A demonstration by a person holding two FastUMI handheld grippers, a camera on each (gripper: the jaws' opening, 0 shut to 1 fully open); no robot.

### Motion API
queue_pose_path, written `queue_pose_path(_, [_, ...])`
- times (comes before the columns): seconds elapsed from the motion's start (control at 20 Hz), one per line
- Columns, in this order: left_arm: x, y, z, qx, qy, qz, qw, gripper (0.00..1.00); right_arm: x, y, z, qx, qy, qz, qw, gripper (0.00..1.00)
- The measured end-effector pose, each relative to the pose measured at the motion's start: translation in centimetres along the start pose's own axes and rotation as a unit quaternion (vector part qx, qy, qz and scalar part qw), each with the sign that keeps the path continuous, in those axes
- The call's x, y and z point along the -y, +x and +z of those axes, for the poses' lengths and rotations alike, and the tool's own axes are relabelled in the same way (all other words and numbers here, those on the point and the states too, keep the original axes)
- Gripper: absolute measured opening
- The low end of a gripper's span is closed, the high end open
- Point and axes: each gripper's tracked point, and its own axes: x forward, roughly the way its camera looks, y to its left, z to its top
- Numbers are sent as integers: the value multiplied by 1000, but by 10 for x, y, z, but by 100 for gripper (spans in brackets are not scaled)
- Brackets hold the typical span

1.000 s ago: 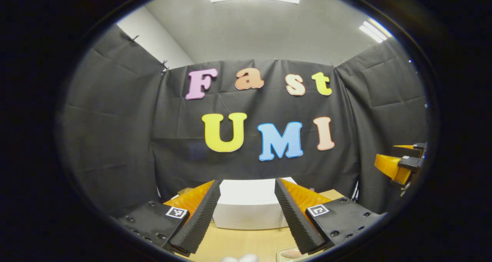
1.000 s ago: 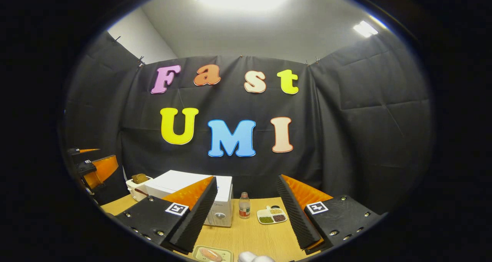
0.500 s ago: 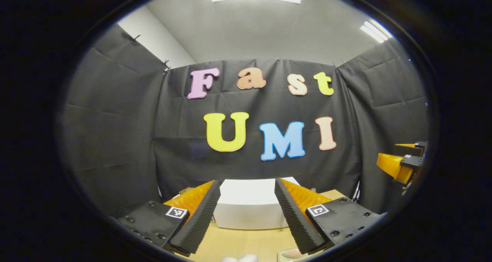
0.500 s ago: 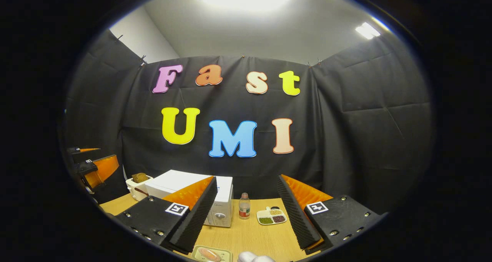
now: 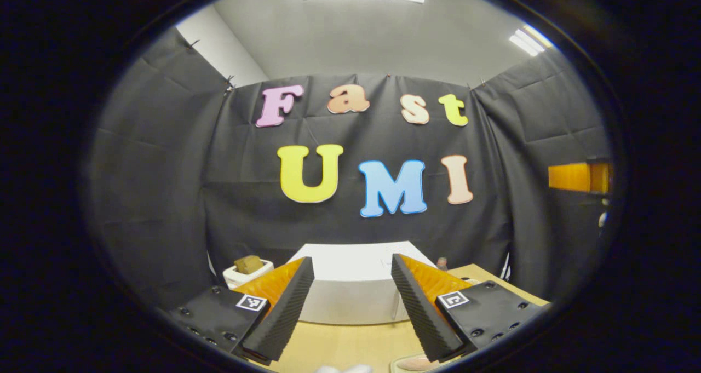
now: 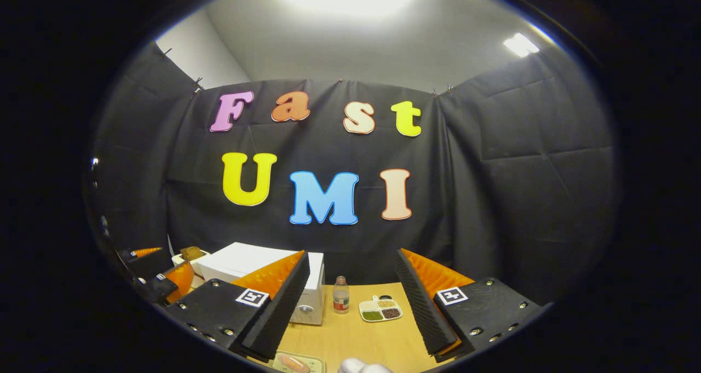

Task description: Open the microwave oven with the left hand, put the food in, and close the microwave oven.

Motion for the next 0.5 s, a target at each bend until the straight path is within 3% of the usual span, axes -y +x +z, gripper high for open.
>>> queue_pose_path(0.25, [53, 70, -109, -45, -14, -25, 999, 99, 7, 17, -18, -16, 17, -6, 1000, 95])
queue_pose_path(0.3, [63, 88, -126, -52, -22, -29, 998, 95, 7, 22, -24, -22, 17, -6, 1000, 95])
queue_pose_path(0.35, [73, 100, -144, -66, -27, -32, 997, 99, 5, 27, -34, -32, 17, -5, 999, 95])
queue_pose_path(0.4, [81, 115, -158, -67, -28, -33, 997, 95, 4, 32, -42, -42, 15, -3, 999, 95])
queue_pose_path(0.5, [92, 143, -179, -64, -24, -31, 997, 98, 4, 40, -53, -50, 7, -3, 999, 95])
